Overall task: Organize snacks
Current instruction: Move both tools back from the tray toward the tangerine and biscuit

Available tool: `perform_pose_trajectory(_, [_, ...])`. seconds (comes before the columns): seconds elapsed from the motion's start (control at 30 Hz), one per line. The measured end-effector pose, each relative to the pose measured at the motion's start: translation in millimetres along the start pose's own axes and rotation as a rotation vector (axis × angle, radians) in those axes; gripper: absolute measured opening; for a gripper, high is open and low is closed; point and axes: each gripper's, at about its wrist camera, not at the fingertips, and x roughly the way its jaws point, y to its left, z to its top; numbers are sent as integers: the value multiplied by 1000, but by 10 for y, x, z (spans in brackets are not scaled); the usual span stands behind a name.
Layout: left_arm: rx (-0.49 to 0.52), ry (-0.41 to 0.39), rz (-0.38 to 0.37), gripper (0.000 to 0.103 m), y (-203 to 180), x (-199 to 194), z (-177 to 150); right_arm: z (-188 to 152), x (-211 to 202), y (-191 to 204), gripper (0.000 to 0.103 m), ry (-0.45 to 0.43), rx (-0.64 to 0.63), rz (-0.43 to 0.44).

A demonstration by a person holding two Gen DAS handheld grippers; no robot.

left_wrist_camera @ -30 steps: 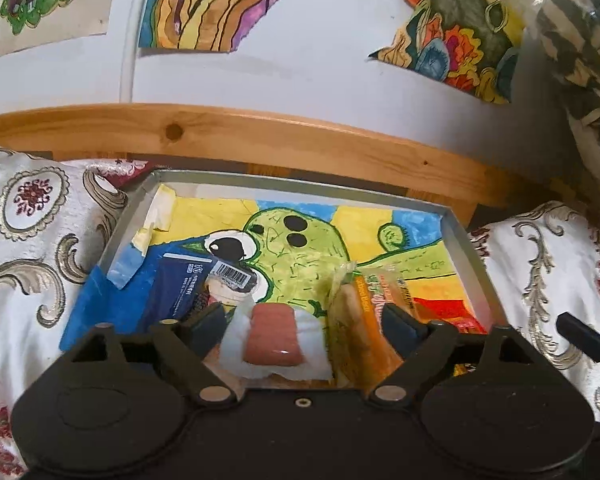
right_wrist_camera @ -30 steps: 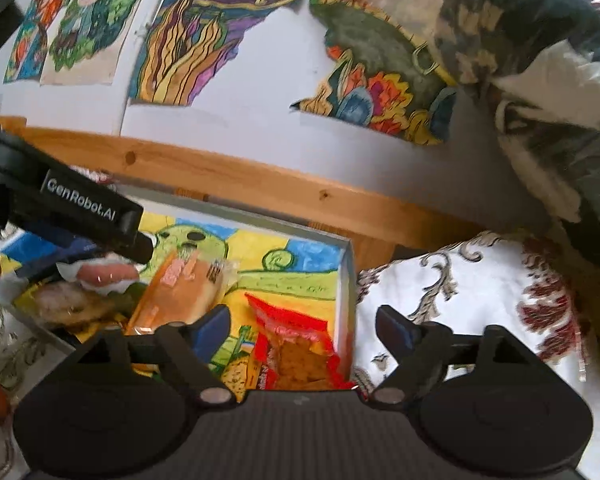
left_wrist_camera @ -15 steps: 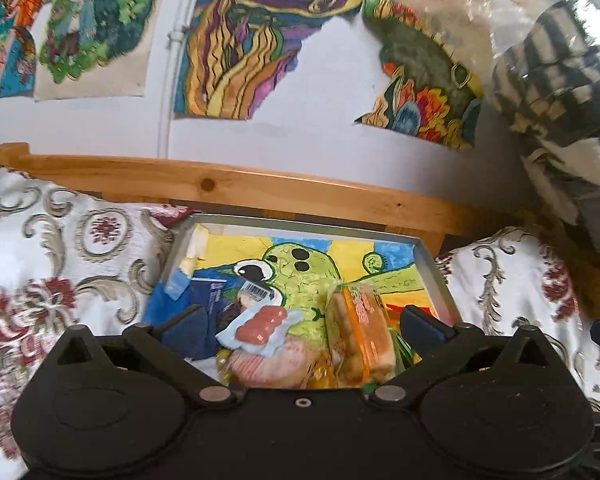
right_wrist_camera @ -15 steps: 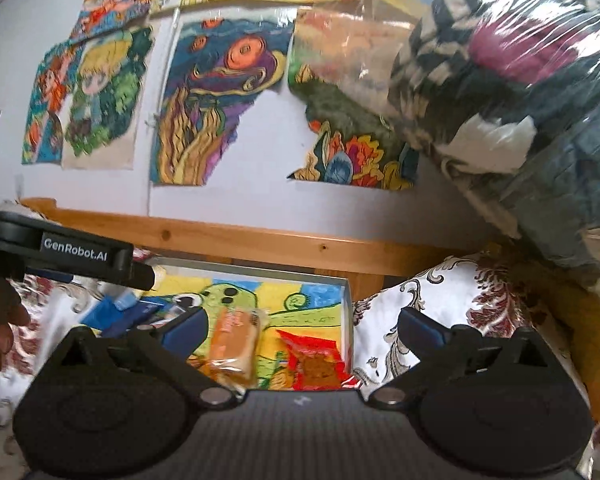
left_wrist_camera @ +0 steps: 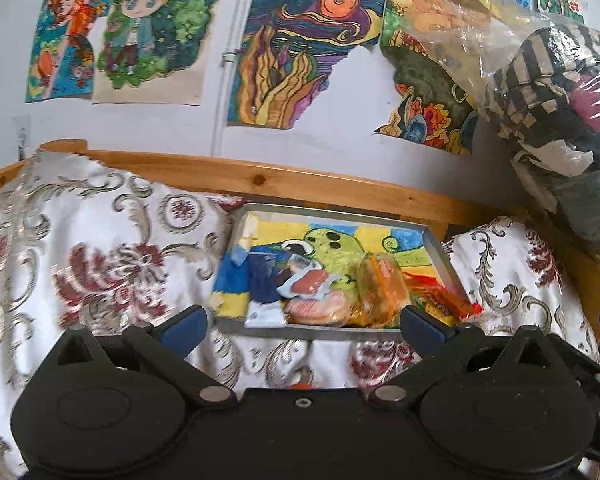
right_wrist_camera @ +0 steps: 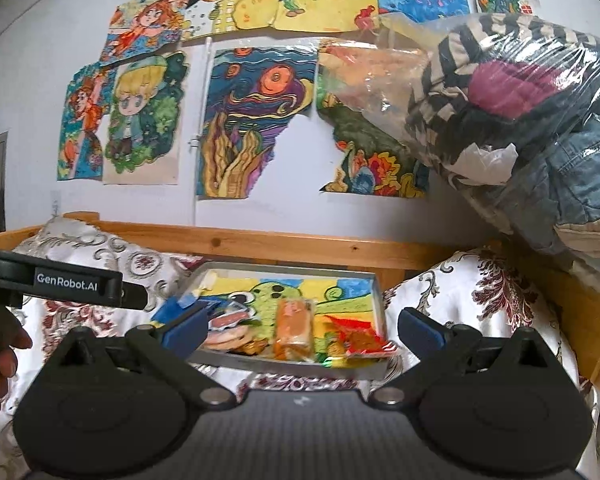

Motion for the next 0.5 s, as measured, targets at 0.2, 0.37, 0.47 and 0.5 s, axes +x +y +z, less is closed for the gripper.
perform_pose_trajectory(0.2, [4, 19, 13, 102, 206, -260, -179, -103, -232, 197, 103, 27, 12, 14])
perform_pose_trajectory(0.37, [-17, 57, 26, 102, 428, -392, -368, -278, -354, 364, 103, 79, 5, 27])
perform_pose_trajectory(0.47, [-15, 77, 36, 102, 535, -430, -479, -391, -391, 458, 103, 113, -9, 37])
perform_pose_trajectory(0.5, [-15, 83, 41, 102, 577, -439, -521, -419, -393, 486, 103, 124, -13, 39])
